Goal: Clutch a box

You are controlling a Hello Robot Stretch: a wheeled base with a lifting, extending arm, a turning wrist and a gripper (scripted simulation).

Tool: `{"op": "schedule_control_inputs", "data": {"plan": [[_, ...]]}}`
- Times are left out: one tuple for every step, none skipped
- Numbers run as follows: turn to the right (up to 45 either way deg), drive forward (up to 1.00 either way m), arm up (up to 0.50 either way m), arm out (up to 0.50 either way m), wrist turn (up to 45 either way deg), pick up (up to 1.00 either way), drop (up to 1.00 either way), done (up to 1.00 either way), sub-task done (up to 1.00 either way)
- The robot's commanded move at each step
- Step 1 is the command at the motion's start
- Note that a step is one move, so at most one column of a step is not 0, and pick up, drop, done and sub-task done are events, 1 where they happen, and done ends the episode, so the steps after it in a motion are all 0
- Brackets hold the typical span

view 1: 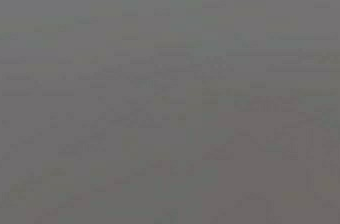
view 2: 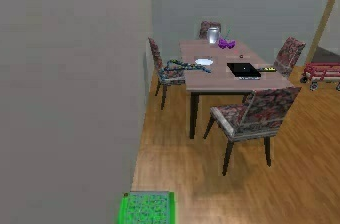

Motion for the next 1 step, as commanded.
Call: {"op": "schedule_control_inputs", "data": {"plan": [[0.0, 0.00, 0.00, 0.00, 0.0, 0.00, 0.00, 1.00, 0.00]]}}
